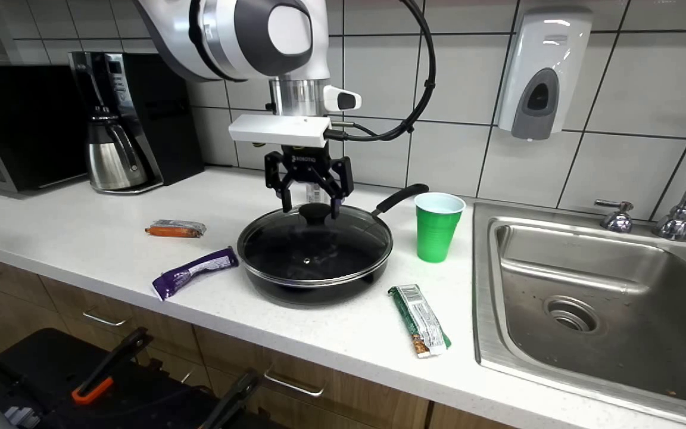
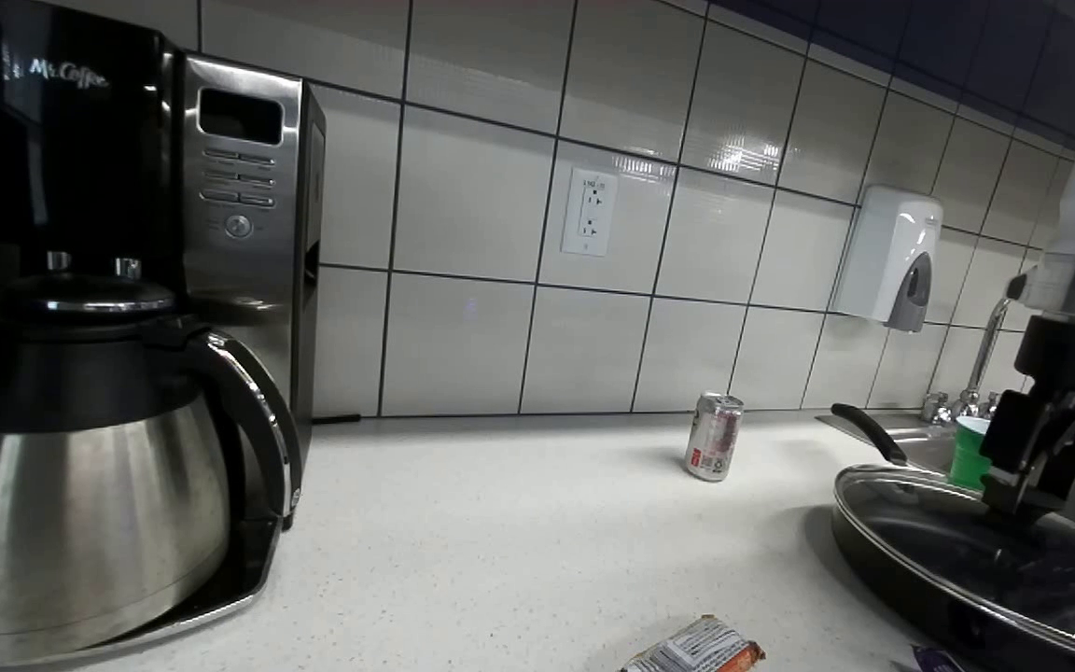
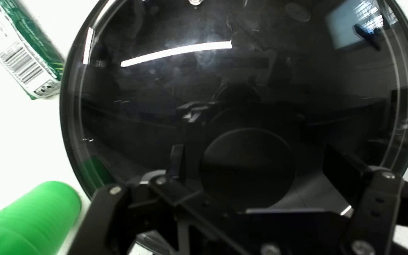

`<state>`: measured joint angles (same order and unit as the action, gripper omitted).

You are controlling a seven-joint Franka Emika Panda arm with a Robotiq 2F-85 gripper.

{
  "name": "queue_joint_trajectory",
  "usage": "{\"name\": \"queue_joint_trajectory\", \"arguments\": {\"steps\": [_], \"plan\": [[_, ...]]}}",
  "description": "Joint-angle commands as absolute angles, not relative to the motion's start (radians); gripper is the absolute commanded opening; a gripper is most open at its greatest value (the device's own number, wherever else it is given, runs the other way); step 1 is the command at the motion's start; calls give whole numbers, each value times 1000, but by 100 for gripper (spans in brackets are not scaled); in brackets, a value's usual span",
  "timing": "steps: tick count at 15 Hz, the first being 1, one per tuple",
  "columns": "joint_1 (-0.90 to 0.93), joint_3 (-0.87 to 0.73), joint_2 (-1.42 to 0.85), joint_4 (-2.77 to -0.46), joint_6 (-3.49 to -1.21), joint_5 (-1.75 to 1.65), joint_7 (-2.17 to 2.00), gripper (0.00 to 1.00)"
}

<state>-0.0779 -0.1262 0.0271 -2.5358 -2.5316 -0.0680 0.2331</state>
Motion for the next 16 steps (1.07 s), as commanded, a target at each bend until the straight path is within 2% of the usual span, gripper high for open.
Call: {"name": "queue_joint_trajectory", "arguments": {"steps": [1, 10, 11, 12, 16], "plan": [[-92, -122, 51, -2558, -2556, -89, 204, 100], [-91, -122, 48, -2559, -2564, -86, 216, 100], [-92, -121, 49, -2560, -2565, -98, 210, 75], [-92, -121, 50, -2561, -2566, -101, 210, 74], [-93, -122, 51, -2563, -2571, -108, 215, 42]]}}
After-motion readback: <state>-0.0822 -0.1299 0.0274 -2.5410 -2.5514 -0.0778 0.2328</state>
